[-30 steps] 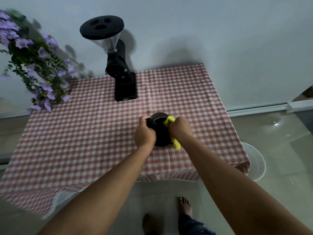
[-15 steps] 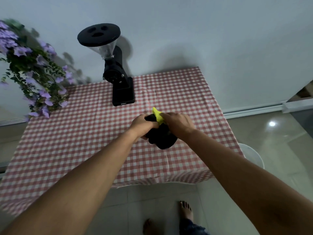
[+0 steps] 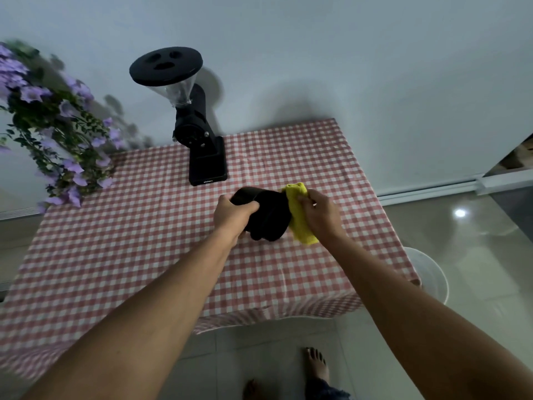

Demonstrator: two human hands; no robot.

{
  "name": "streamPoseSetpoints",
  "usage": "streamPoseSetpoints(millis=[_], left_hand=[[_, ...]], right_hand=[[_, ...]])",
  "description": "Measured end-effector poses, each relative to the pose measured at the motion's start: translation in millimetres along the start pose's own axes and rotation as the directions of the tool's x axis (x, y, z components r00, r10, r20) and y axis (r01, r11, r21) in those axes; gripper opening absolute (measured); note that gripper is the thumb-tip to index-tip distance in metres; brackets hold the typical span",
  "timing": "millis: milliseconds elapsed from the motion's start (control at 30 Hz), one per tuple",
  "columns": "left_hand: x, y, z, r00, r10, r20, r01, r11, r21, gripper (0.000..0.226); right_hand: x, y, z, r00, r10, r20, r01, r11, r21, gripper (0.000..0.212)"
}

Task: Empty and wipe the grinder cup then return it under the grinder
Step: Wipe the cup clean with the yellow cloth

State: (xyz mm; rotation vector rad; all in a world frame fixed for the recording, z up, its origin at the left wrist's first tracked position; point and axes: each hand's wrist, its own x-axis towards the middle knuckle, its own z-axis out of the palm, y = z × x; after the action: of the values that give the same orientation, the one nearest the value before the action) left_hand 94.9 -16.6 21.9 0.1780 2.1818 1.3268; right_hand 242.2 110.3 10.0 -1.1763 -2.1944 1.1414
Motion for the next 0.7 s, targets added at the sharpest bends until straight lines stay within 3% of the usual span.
streamPoseSetpoints(millis=[67,233,367,600,700], left_hand=[[-2.3,0.4,6.3,1.0,0.01,-0.004,-0.01,1.0,-0.012,0.055],[-6.4,2.0,11.9,1.0,-0.01,-0.03,0.007,0.997,-0.083,0.06],[-9.6,2.8,11.6,0.998,0.018,-0.054,-0.023,0.996,-0.091,0.056],[-10.3,11.6,13.1,0.989,0.048,-0.141,-0.065,0.99,-0.123,0.051],[-11.1,12.1,11.0,0.993,0.003,-0.12,-0.019,0.991,-0.13,0.05]], right_hand=[[-1.3,-7.0,6.9,0.998,0.042,0.054,-0.046,0.997,0.066,0.027],[-10.1,-6.7,17.6,0.987,-0.143,0.077,0.151,0.981,-0.121,0.037],[-13.1,-10.1,20.8,0.986,-0.121,0.115,0.133,0.986,-0.105,0.036],[-24.5,-28.8,22.9,0.919,-0.197,0.342,0.29,0.925,-0.245,0.034],[-28.4,-24.6,23.5,0.919,-0.187,0.346,0.256,0.952,-0.166,0.031]])
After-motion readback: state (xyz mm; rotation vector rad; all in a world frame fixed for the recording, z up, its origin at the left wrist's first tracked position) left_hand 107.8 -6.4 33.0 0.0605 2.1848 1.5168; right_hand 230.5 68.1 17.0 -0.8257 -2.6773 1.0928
